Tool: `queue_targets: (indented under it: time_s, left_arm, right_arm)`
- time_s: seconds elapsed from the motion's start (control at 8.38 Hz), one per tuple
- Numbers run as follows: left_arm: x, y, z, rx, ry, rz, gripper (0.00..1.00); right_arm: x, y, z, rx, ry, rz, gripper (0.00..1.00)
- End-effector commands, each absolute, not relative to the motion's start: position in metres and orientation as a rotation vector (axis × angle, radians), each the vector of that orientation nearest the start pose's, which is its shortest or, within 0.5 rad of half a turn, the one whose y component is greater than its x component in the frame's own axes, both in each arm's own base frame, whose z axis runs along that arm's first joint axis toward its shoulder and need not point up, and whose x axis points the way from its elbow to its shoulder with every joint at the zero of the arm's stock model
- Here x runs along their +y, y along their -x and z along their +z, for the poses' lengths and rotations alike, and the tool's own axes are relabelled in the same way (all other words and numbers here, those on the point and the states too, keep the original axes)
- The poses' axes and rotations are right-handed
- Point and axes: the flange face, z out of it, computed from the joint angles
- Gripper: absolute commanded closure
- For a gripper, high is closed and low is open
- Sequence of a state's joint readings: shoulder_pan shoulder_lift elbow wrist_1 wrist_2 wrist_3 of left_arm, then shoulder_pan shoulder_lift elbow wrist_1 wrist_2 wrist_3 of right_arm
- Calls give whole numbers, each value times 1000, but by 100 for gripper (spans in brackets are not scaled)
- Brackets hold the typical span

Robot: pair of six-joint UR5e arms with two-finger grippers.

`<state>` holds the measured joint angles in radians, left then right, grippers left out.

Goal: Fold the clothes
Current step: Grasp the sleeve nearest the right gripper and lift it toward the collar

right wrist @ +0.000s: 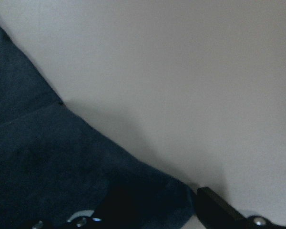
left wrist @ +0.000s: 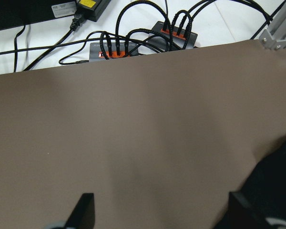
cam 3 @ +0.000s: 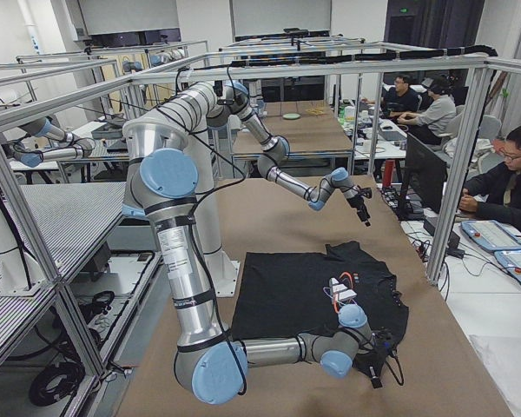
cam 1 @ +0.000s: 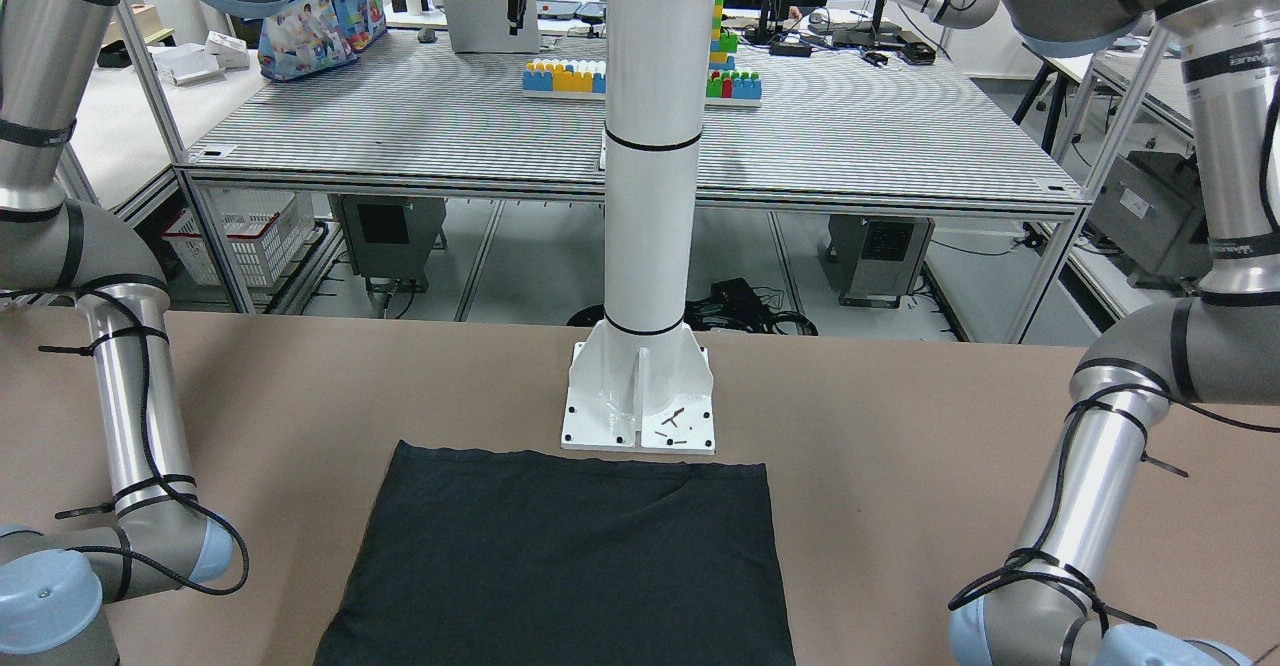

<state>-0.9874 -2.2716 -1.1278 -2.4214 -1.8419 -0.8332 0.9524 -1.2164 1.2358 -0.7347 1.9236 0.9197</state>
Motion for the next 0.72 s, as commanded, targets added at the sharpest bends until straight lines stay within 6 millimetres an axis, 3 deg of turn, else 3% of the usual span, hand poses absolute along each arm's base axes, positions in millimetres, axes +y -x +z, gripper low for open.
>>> queue_targets:
  time_s: [0.0, 0.6]
  left_arm:
    - [-712, -342, 338, 907, -683, -75, 0]
    - [-710, -339, 332, 916, -692, -78, 0]
  right_arm:
    - [-606, 312, 526, -851, -388, 131, 93]
    - [-602, 302, 474, -936, -414, 111, 100]
